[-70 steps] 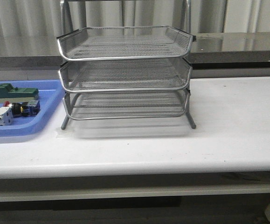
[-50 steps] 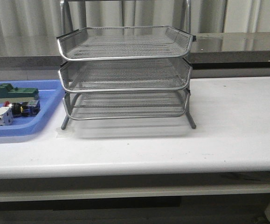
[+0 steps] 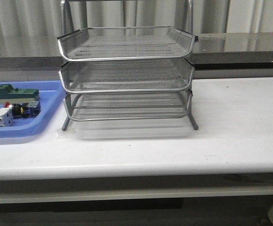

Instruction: Place button on rack with both arms

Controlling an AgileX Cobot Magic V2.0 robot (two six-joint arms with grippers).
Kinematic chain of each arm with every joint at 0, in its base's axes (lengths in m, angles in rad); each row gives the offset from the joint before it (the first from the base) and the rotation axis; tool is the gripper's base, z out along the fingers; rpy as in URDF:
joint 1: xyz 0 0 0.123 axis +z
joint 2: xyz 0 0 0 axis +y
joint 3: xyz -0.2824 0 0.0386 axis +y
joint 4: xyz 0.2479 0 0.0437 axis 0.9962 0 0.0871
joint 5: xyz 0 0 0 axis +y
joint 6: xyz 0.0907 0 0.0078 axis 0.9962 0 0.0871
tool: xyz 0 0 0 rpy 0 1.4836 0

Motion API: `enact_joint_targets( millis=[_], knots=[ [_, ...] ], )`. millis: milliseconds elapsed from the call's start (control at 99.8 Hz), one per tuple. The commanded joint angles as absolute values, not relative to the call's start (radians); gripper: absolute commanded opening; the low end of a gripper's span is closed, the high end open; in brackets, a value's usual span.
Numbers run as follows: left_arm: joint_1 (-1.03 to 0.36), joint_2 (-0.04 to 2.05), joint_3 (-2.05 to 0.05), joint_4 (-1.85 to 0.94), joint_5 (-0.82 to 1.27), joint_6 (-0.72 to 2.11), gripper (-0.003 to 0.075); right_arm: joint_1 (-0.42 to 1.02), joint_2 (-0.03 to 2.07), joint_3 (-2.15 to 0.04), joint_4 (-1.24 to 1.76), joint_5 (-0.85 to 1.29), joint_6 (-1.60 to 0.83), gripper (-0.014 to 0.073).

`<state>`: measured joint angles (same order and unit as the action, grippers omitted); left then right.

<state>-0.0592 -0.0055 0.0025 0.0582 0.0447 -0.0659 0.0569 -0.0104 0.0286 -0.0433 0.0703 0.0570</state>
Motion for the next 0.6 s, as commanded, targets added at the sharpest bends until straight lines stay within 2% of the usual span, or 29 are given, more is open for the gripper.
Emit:
enact_joint_targets(
  millis=[0, 210, 411, 591],
  knots=[
    [-0.056, -0.035, 0.048, 0.059, -0.028, -0.075, 0.0004, 0.049, -0.026, 0.011, -0.044, -0.046, 0.054, -0.0067],
    [-0.056, -0.035, 0.048, 0.059, -0.028, -0.075, 0.0004, 0.049, -0.024, -0.020, -0.009, -0.116, 0.054, -0.0067],
    [-0.056, -0.035, 0.048, 0.059, -0.028, -0.075, 0.0004, 0.049, 0.002, -0.185, 0.022, 0.064, 0.054, -0.0067],
    [-0.056, -0.035, 0.048, 0.059, -0.028, -0.075, 0.0004, 0.049, 0.159, -0.370, 0.022, 0.268, 0.054, -0.0067]
  ],
)
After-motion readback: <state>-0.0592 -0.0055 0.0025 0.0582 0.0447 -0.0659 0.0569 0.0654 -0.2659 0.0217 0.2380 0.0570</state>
